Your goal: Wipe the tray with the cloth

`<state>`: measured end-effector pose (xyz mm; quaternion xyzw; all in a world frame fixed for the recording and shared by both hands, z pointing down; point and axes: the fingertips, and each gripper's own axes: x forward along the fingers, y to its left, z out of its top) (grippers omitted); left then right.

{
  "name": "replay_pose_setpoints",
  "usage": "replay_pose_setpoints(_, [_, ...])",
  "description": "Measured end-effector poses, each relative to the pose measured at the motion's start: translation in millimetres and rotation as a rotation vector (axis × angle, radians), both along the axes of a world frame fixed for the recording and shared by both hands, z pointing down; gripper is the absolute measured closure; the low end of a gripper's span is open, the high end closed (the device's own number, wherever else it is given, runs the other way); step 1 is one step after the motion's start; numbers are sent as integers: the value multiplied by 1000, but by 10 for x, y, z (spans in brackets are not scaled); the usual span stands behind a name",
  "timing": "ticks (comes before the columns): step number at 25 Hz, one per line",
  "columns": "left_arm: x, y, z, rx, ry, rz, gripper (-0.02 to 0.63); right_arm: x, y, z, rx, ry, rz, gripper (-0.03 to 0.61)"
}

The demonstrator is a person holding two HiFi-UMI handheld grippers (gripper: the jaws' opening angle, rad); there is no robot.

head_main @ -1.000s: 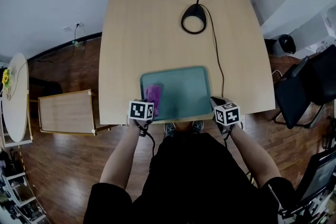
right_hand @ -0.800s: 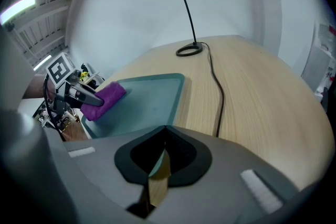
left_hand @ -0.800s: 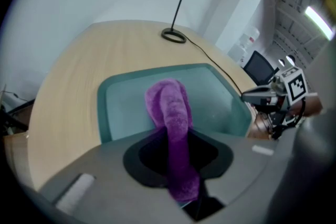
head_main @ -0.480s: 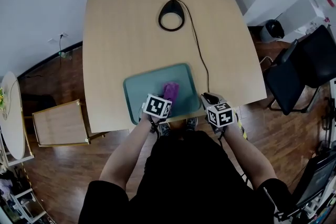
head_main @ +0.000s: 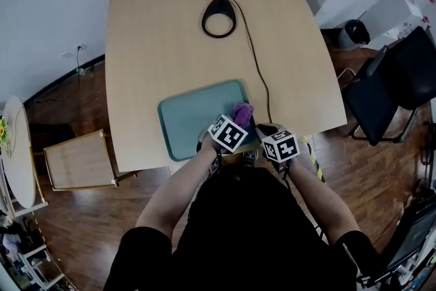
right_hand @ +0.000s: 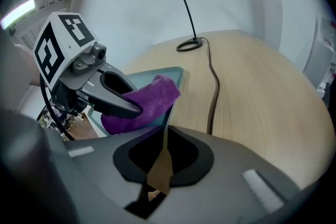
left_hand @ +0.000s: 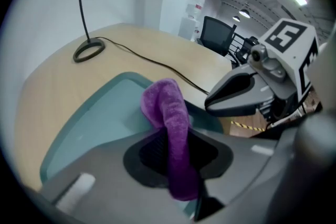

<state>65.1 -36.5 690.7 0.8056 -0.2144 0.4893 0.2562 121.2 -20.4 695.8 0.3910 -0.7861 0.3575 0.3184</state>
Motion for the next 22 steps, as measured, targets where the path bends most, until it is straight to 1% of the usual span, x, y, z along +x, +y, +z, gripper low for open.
replay_pose_setpoints(4, [-244,50,0,-12,15,-65,503,24,0,10,-24,-15,10,546])
replay_pose_setpoints(5, [-349,68,0,-14,13,-85,503,50,-11,6,-28,-19,20,533])
replay_pose_setpoints(6, [-474,84,1,-16,10,-108,503,77,-25,2,-29,-21,30,507])
replay_pose_setpoints(8, [-815,100,12,-14,-6,-165,503,100,-52,9,-34,-18,35,497])
replay_pose_setpoints(11, [-1503,161,56,-16,-69,-253,503,42,-44,88,-65,14,-4,499])
replay_pose_setpoints(12, [-1687,207,62,-32,-69,-285,503,14,-34,117,-76,29,-21,508])
replay_pose_setpoints(14, [-1951,309,44,-73,-36,-358,503,-21,-21,146,-89,56,-43,537])
replay_pose_setpoints(17, [-2389,376,9,-78,-49,-459,503,-38,-27,150,-99,68,-39,538])
replay_pose_setpoints(19, [-2549,432,-29,-73,-47,-511,503,-39,-23,164,-112,56,-21,543])
replay_pose_setpoints(22, [-2545,594,-54,-81,-60,-542,503,-52,-27,158,-125,35,4,546])
